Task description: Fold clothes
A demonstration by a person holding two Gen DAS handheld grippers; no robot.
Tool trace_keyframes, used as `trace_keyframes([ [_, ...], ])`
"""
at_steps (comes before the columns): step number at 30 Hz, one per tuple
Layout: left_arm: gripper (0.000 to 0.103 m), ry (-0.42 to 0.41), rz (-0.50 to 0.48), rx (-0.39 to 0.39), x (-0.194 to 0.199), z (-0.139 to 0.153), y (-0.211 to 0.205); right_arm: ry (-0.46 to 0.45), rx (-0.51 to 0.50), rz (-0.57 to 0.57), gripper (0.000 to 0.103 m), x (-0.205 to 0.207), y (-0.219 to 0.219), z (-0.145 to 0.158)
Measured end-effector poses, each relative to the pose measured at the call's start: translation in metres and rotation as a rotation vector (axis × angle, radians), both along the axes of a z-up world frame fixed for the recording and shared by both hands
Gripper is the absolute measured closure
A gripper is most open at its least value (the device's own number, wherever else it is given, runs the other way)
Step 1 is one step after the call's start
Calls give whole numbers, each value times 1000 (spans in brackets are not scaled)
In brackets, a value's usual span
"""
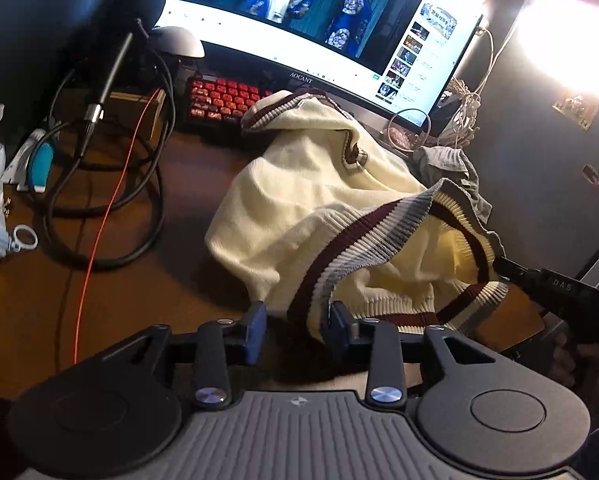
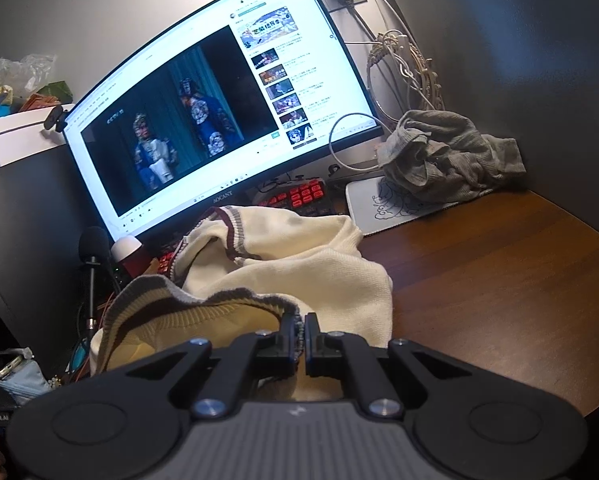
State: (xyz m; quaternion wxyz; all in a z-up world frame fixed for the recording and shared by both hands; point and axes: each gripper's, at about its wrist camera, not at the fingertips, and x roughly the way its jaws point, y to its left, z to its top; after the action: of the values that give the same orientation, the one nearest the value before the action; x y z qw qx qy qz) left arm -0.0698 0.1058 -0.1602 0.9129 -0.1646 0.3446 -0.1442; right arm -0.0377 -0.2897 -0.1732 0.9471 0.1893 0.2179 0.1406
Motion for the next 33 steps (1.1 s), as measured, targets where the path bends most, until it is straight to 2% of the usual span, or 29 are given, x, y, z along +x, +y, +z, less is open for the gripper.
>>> trace_keyframes([
  [3, 51, -4, -7, -3, -4, 1, -9, 2, 0, 5, 99, 0, 1, 0],
  [7, 50, 5, -14, 44, 2, -3, -26, -1, -1, 13, 99, -1, 3, 1],
  [10, 56, 42, 18, 56, 14, -10, -31, -7, -6, 20, 99, -2, 4, 2],
  [12, 72, 74, 33, 52, 21, -13, -30, -11, -7, 24, 99, -3, 4, 2],
  [16, 80, 96, 51, 34, 25, -15, -24, -17, -9, 22, 99, -6, 1, 4],
  [18, 92, 101, 66, 12, 26, -18, -21, -19, -11, 24, 99, -7, -1, 3],
  [21, 97, 95, 115, -19, 26, -22, -15, -15, -13, 34, 99, -7, -1, 1],
  [24, 98, 73, 156, -5, 23, -21, -13, -8, -30, 39, 99, -9, 0, -2],
  [27, 98, 66, 137, 10, 21, -20, -16, 3, -52, 57, 98, -14, 2, -6],
  [31, 96, 47, 114, 30, 21, -20, -23, 30, -24, 94, 94, -16, 4, -14],
  [33, 93, 39, 112, 24, 22, -19, -24, 30, -41, 96, 88, -15, 6, -13],
])
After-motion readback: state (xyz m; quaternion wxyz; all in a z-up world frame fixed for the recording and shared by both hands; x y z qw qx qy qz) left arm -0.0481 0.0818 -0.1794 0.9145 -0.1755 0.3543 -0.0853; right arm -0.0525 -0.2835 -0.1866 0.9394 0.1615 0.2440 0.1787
